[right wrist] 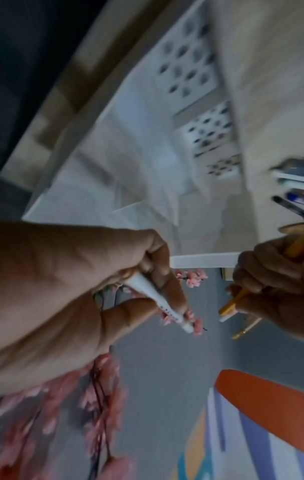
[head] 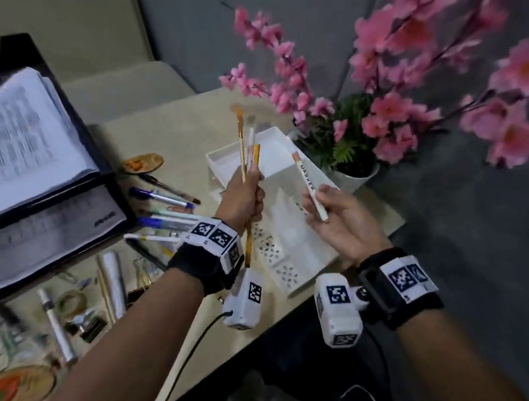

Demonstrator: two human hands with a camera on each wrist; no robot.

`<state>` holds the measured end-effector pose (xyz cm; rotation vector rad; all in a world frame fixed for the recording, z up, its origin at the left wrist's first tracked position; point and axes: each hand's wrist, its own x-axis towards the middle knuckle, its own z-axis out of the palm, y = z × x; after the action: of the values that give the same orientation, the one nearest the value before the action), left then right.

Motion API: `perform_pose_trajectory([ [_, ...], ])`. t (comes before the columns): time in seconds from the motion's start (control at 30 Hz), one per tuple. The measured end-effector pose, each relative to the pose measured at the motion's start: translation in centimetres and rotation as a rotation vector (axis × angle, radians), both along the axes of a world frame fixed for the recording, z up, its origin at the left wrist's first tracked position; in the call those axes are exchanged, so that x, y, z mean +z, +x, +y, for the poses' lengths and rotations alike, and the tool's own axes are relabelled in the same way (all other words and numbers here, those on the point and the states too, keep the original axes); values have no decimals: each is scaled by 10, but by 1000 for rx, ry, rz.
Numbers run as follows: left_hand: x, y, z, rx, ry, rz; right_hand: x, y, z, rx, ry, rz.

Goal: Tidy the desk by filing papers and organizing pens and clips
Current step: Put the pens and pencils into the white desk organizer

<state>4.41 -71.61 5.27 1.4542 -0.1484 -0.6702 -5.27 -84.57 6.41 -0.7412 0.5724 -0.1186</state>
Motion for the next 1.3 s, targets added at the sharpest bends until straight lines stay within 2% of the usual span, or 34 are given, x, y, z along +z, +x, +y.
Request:
perform_pose_trajectory([
  [0.07,-2,3,-12,-15,20,-6,-3,11,-10,-2,-170,21],
  [0.17,-1,9,-21,-31,35,-19,-11,36,-14,-81,-644,142],
  [0.23,-2,14,-25,-48,42,-53,-17,50,-14,-63,-870,203],
  [0.37,-6,20,-28,-111,59,-86,-24,59,-16,-51,-1030,307],
  [0.47,-9,20,-27,-154,64,-69,-14,56,-15,-157,-1197,232],
  [0.53,-12,19,-28,-164,59,-55,-7,60,-12,-140,-1191,159],
  [0.6,-12,17,-30,-195,57,-46,-1,63,-8,-23,-1032,118],
  [0.67,-12,17,-31,-252,41,-26,0,64,-8,4,-915,86],
  [0.77,-10,16,-32,-338,43,-55,5,60,-12,25,-891,54],
  [0.83,-7,17,-36,-368,83,-124,15,59,-16,43,-981,52],
  [0.9,-5,19,-43,-337,158,-223,28,60,-25,-48,-1131,79],
  [1.0,-4,28,-51,-125,225,-368,49,62,-50,-271,-1328,78],
  [1.07,-4,32,-53,-17,231,-420,52,62,-64,-320,-1436,81],
  [1.2,-6,28,-57,-47,294,-527,25,62,-63,-150,-1629,183],
  [1.3,-14,19,-61,-94,280,-500,5,55,-60,-10,-1599,212],
])
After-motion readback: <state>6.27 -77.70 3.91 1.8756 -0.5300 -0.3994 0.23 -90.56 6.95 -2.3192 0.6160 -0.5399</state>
